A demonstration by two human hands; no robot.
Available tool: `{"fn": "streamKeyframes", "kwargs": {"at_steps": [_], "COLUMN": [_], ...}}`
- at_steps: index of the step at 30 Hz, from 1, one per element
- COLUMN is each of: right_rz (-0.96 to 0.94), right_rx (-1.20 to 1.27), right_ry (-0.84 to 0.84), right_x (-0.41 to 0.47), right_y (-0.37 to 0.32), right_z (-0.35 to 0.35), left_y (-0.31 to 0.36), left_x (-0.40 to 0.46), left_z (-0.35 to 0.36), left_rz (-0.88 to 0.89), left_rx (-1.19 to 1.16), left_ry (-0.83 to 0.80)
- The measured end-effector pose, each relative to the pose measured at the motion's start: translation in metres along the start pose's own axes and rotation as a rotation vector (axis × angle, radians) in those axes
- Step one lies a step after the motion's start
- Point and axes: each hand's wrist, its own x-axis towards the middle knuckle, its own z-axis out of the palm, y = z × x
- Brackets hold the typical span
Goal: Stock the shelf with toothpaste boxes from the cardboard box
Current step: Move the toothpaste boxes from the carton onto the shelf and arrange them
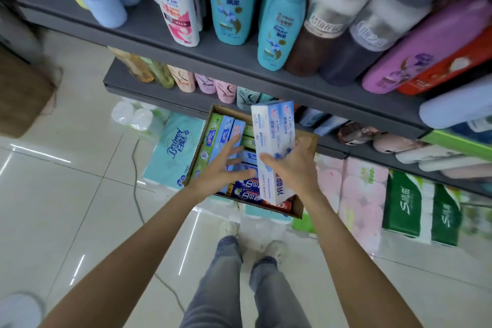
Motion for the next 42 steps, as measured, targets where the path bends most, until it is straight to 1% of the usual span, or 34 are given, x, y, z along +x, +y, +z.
{"fn": "streamKeyframes", "kwargs": {"at_steps": [2,3,5,7,8,9,12,14,16,20,22,24,26,27,28,31,34,36,38,41,42], "right_rz": [0.003,-0.003,-0.01,0.011,0.038,0.047,0.023,-0.021,-0.088,-0.184,-0.226,-0.297,-0.413,-0.468,-0.512,-0.655,-0.749,-0.825,-0.9,-0.979,-0.986], "right_rx": [0.196,0.234,0.309,0.452,0.502,0.518,0.531,0.578,0.584,0.631,0.621,0.602,0.468,0.381,0.325,0.223,0.154,0.091,0.036,0.058,0.078], "right_ry": [-0.064,-0.076,-0.108,-0.149,-0.171,-0.19,-0.205,-0.164,-0.115,-0.171,-0.225,-0.327,-0.464,-0.506,-0.514,-0.443,-0.416,-0.395,-0.339,-0.241,-0.209], "right_x": [-0.02,-0.029,-0.048,-0.062,-0.068,-0.072,-0.078,-0.079,-0.077,-0.074,-0.072,-0.07,-0.066,-0.063,-0.06,-0.053,-0.056,-0.06,-0.068,-0.084,-0.088], "right_y": [-0.012,-0.018,-0.03,-0.037,-0.04,-0.04,-0.037,-0.037,-0.037,-0.042,-0.042,-0.042,-0.041,-0.043,-0.048,-0.07,-0.096,-0.115,-0.139,-0.178,-0.192], "right_z": [-0.005,-0.006,-0.008,-0.013,-0.019,-0.025,-0.047,-0.063,-0.077,-0.103,-0.116,-0.128,-0.135,-0.138,-0.141,-0.15,-0.163,-0.173,-0.18,-0.187,-0.189], "left_y": [0.02,0.027,0.041,0.053,0.058,0.062,0.076,0.087,0.096,0.104,0.109,0.119,0.129,0.133,0.137,0.147,0.158,0.168,0.181,0.208,0.218], "left_x": [-0.023,-0.031,-0.043,-0.047,-0.048,-0.049,-0.055,-0.065,-0.071,-0.086,-0.094,-0.103,-0.112,-0.116,-0.118,-0.125,-0.13,-0.135,-0.143,-0.155,-0.157], "left_z": [0.016,0.024,0.04,0.045,0.042,0.037,0.021,0.017,0.018,0.025,0.029,0.029,0.024,0.022,0.019,0.012,0.005,-0.006,-0.023,-0.06,-0.075], "left_rz": [0.064,0.102,0.125,0.091,0.07,0.048,0.0,-0.003,-0.004,-0.003,0.012,0.021,0.009,0.006,0.005,0.038,0.087,0.128,0.184,0.284,0.334], "left_rx": [-0.019,-0.024,-0.074,-0.052,-0.041,-0.056,-0.155,-0.184,-0.166,-0.046,-0.012,0.007,0.037,0.039,0.036,0.037,0.042,0.05,0.07,0.054,0.043], "left_ry": [-0.071,-0.064,0.036,0.221,0.27,0.272,0.11,0.01,-0.057,-0.117,-0.113,-0.113,-0.115,-0.122,-0.127,-0.132,-0.147,-0.159,-0.165,-0.16,-0.131]}}
